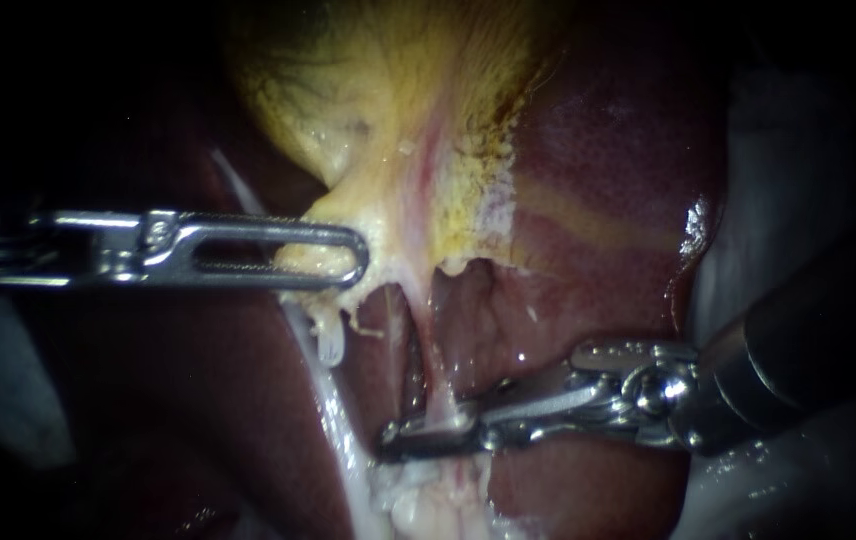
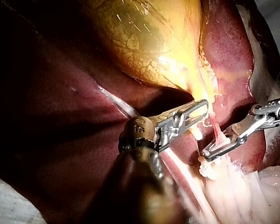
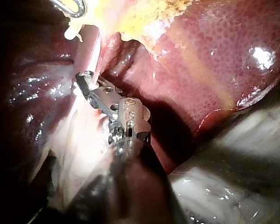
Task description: Going back second clip right tube
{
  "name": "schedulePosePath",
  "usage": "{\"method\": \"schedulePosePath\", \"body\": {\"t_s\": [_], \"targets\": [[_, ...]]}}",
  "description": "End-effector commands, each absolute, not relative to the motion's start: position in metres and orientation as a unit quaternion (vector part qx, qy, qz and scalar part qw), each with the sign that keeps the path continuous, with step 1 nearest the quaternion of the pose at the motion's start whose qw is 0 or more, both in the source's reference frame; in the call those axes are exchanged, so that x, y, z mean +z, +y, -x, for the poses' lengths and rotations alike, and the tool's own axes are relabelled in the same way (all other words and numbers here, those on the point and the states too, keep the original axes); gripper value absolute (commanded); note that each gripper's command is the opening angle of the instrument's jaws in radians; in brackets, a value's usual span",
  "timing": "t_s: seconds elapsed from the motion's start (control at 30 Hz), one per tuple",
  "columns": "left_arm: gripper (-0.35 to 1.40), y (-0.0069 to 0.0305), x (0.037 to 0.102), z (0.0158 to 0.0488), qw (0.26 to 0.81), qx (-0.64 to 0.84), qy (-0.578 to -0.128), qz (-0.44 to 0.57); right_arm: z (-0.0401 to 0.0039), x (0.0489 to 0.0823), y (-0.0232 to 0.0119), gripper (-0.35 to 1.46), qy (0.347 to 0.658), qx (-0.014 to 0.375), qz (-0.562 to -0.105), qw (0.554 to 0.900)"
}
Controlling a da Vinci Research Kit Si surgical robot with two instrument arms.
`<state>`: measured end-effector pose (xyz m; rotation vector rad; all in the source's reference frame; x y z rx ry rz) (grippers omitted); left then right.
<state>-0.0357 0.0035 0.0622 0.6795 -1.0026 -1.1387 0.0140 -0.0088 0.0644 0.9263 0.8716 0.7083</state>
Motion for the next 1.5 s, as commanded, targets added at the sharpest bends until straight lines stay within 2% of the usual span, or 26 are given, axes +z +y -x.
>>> {"method": "schedulePosePath", "body": {"t_s": [0.03, 0.2, 0.23, 0.27, 0.33, 0.43, 0.53, 0.97, 1.13, 1.5], "targets": [[-0.35, 0.0035, 0.0622, 0.0357, 0.674, -0.506, -0.446, -0.302, -0.0140, 0.0644, -0.0087, -0.35, 0.399, 0.323, -0.423, 0.747], [-0.35, 0.0035, 0.0622, 0.0357, 0.674, -0.506, -0.446, -0.302, -0.0141, 0.0643, -0.0087, -0.35, 0.398, 0.325, -0.419, 0.748], [-0.35, 0.0035, 0.0622, 0.0357, 0.674, -0.506, -0.446, -0.302, -0.0141, 0.0642, -0.0087, -0.20, 0.408, 0.312, -0.408, 0.755], [-0.35, 0.0035, 0.0622, 0.0357, 0.674, -0.506, -0.446, -0.302, -0.0142, 0.0641, -0.0089, 0.03, 0.427, 0.288, -0.390, 0.764], [-0.35, 0.0035, 0.0622, 0.0357, 0.674, -0.506, -0.446, -0.302, -0.0143, 0.0638, -0.0090, 0.34, 0.446, 0.272, -0.364, 0.771], [-0.35, 0.0035, 0.0623, 0.0357, 0.674, -0.506, -0.446, -0.302, -0.0148, 0.0636, -0.0090, 0.48, 0.465, 0.241, -0.331, 0.785], [-0.35, 0.0035, 0.0623, 0.0357, 0.674, -0.506, -0.446, -0.302, -0.0151, 0.0636, -0.0090, 0.50, 0.474, 0.217, -0.314, 0.794], [-0.35, 0.0035, 0.0624, 0.0355, 0.674, -0.505, -0.446, -0.302, -0.0131, 0.0627, -0.0092, 0.50, 0.490, 0.164, -0.298, 0.803], [-0.35, 0.0036, 0.0625, 0.0354, 0.674, -0.505, -0.446, -0.302, -0.0114, 0.0615, -0.0081, 0.50, 0.493, 0.158, -0.293, 0.804], [-0.35, 0.0035, 0.0625, 0.0354, 0.674, -0.505, -0.446, -0.302, -0.0073, 0.0591, -0.0037, 0.50, 0.503, 0.125, -0.236, 0.822]]}}
